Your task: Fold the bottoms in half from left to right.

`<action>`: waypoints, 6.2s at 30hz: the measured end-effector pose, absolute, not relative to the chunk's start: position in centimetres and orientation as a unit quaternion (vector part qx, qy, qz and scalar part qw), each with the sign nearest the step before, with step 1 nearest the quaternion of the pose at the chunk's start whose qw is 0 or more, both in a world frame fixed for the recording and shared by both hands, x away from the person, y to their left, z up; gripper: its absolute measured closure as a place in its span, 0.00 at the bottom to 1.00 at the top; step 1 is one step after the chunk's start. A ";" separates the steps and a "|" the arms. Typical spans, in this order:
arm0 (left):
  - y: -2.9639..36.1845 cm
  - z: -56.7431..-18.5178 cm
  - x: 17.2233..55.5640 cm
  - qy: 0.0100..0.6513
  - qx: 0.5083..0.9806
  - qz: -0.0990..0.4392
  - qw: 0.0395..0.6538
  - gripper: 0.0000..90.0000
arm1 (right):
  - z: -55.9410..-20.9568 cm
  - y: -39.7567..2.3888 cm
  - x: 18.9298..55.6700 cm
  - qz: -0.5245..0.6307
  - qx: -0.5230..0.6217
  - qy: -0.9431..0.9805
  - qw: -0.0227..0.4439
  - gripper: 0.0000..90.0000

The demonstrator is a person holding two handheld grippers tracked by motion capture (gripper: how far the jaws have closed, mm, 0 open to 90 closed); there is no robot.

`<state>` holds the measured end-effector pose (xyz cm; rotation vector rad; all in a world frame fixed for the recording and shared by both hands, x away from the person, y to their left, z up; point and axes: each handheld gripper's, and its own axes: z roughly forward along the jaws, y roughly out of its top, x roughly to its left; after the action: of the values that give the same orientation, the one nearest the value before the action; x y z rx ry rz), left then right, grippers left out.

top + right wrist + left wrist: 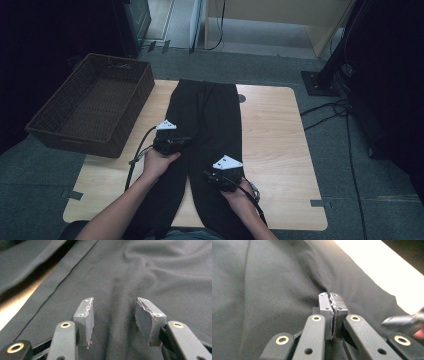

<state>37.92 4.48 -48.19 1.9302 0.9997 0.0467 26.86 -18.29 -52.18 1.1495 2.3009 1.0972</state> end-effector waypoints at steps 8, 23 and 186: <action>4.1 -45.2 38.2 0.388 0.791 0.027 0.472 0.99 | -52.1 -13.3 26.6 0.398 0.368 0.827 0.149 0.56; 7.6 -44.4 38.7 0.415 0.802 0.034 0.428 0.98 | -52.2 -16.4 25.2 0.395 0.378 0.822 0.159 0.59; 3.4 -51.1 44.3 0.399 0.830 0.076 0.383 0.77 | -46.6 -25.2 37.7 0.411 0.535 0.712 0.194 0.99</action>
<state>44.27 3.37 -51.10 2.1164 1.0183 0.1936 37.72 -25.20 -46.63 1.5013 1.9968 1.1538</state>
